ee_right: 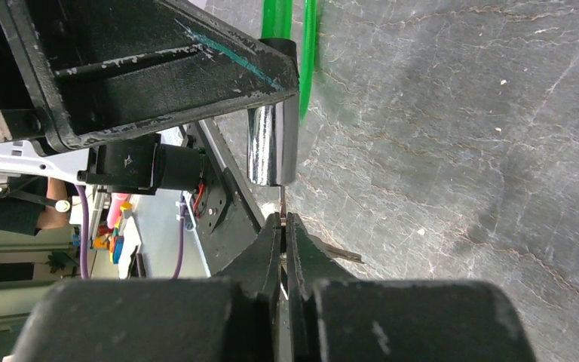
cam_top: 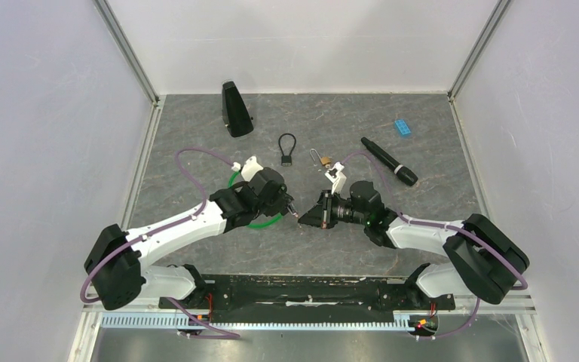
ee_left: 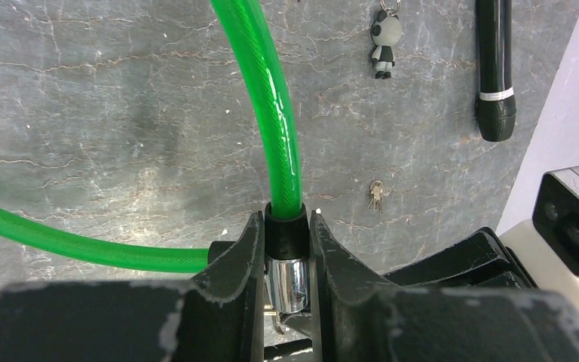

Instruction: Unlock with the key

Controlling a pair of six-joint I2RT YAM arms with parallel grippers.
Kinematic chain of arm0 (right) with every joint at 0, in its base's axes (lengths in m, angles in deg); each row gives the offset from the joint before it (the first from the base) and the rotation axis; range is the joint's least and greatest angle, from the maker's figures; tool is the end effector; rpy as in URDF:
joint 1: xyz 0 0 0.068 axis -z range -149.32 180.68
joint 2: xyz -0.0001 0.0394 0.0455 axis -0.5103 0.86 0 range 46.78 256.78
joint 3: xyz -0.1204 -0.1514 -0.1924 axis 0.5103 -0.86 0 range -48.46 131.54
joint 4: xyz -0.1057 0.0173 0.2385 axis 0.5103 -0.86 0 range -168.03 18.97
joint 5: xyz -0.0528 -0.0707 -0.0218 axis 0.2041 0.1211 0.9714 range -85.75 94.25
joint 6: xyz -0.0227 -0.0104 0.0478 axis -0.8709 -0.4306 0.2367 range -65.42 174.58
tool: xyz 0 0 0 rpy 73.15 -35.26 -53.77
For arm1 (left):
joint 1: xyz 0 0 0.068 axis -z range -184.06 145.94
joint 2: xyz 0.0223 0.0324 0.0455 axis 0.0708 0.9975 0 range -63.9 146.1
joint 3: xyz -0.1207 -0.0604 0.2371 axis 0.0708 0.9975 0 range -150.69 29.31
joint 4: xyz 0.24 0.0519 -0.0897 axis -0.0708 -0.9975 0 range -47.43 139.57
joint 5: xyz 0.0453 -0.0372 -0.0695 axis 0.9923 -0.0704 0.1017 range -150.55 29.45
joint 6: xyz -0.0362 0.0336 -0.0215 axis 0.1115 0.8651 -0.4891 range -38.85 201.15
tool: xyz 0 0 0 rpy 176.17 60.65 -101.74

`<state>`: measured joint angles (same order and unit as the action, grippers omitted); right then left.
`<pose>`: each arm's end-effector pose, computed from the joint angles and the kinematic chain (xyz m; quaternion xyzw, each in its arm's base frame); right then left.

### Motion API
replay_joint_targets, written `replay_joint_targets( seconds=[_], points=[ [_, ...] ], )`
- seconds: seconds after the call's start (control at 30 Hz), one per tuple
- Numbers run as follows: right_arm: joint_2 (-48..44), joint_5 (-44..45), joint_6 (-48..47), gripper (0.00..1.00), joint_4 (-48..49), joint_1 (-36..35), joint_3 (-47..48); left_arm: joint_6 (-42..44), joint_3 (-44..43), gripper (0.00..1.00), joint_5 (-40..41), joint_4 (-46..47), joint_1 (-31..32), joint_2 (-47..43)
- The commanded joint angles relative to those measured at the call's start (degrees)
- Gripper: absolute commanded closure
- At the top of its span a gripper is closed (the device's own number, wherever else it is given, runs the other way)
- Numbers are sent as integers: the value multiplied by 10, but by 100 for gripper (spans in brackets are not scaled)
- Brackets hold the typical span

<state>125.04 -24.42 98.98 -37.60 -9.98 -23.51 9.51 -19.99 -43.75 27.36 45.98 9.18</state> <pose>0.1858 0.1822 0.1756 -0.1163 0.7973 0.5255 0.2731 0.1791 -0.1978 0.2445 -0.2257 0.8907 -0.2577 0.2989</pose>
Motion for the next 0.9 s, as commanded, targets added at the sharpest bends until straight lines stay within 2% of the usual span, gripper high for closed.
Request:
replay_joint_targets(
  seconds=[0.0,0.37,0.87],
  points=[
    [-11,50,5,100,81,1,-9,-47,-7,98,-6,34,30,-25],
    [-25,67,-8,100,117,1,-7,-59,0,98,1,35,64,-29],
    [-78,154,-131,100,49,-14,-10,-73,1,98,17,25,94,-41]
  ],
)
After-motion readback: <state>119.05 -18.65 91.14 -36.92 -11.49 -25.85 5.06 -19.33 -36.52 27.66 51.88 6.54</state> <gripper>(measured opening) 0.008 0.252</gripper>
